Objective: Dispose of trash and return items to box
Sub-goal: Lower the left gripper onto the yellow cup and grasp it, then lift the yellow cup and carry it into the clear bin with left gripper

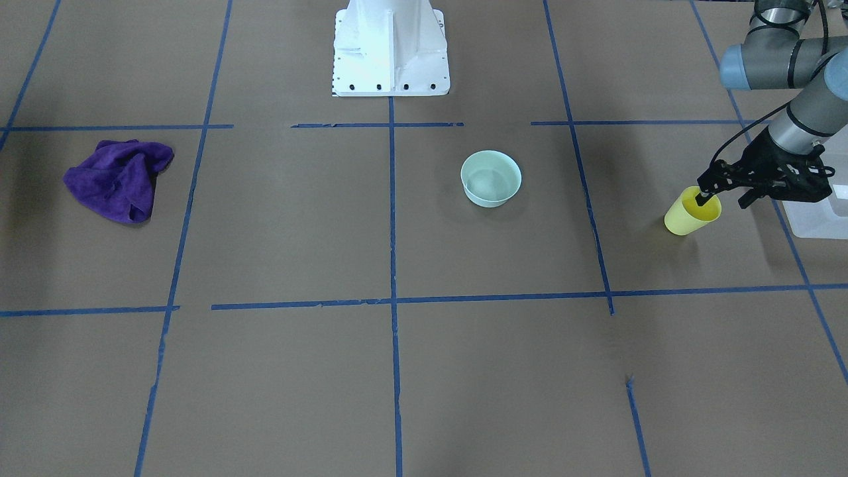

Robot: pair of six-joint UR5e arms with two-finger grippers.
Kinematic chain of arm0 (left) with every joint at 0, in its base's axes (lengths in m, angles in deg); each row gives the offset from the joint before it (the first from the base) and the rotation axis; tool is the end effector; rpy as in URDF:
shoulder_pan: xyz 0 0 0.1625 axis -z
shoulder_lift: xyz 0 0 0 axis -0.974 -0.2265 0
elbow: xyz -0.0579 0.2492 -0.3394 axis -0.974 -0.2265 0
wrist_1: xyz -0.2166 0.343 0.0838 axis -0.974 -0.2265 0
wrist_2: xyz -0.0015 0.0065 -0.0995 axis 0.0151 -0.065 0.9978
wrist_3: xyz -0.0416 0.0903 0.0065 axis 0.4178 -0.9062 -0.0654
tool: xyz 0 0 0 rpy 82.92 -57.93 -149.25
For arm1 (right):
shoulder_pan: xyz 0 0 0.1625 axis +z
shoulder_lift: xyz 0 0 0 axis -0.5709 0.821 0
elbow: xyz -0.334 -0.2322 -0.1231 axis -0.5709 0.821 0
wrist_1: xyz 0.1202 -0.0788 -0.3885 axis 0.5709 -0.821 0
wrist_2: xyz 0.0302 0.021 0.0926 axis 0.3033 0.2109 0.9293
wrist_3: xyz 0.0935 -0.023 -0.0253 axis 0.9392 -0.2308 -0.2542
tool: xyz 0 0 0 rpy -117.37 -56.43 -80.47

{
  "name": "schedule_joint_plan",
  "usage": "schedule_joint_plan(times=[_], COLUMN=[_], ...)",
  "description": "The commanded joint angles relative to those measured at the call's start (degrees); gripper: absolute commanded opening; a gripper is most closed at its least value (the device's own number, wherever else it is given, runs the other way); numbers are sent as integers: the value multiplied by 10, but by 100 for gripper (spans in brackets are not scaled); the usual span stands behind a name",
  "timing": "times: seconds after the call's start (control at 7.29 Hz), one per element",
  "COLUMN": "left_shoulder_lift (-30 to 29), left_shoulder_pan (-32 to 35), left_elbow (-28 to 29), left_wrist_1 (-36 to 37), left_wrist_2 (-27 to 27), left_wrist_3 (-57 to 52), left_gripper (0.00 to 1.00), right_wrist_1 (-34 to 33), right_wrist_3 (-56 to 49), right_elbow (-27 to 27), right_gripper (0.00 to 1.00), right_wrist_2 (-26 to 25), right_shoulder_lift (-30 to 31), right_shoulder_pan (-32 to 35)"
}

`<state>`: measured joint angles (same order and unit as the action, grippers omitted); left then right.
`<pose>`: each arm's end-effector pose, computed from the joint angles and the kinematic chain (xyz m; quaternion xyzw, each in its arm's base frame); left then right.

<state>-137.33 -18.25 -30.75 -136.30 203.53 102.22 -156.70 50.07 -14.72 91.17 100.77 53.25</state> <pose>0.1844 -0.4486 0.5849 0.0749 0.4161 0.0044 0.9062 0.0452 -0.5367 0.5656 0.0164 -0.3817 0.0198 0.9239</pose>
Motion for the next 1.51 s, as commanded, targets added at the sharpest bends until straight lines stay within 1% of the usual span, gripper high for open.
schedule_joint_plan(times=[0.0, 0.14, 0.27, 0.41, 0.55, 0.69, 0.96, 1.1, 1.23, 1.37], left_shoulder_lift=[-4, -5, -7, -7, -7, -7, 9, 8, 7, -2], left_shoulder_pan=[-6, -8, -9, -9, -8, -7, 10, 37, 70, 116], left_elbow=[4, 5, 9, 12, 10, 4, -55, -80, -109, -130], left_wrist_1=[0, 0, 0, -1, -1, 0, 21, 50, 107, 190], left_wrist_2=[-1, -1, -1, -1, -1, -1, 22, 38, 39, 39], left_wrist_3=[-2, -3, -4, -4, -4, -2, -5, -9, -70, -156], left_gripper=[43, 33, 33, 22, 0, 0, 0, 0, 0, 0], right_wrist_1=[0, 0, 0, 0, 0, 0, 0, 0, 0, 1], right_wrist_3=[0, 0, 0, 0, 0, 0, 1, 1, 22, 47], right_elbow=[4, 4, 3, 3, 3, 0, 0, -8, -27, -52], right_gripper=[100, 100, 100, 100, 100, 100, 100, 100, 100, 100], right_wrist_2=[0, 0, 1, 1, 1, 2, 26, 27, 26, 26], right_shoulder_lift=[0, 0, 0, 0, 0, 0, 1, 8, 19, 40], right_shoulder_pan=[0, 0, 0, 0, 0, 1, 2, 2, 1, -4])
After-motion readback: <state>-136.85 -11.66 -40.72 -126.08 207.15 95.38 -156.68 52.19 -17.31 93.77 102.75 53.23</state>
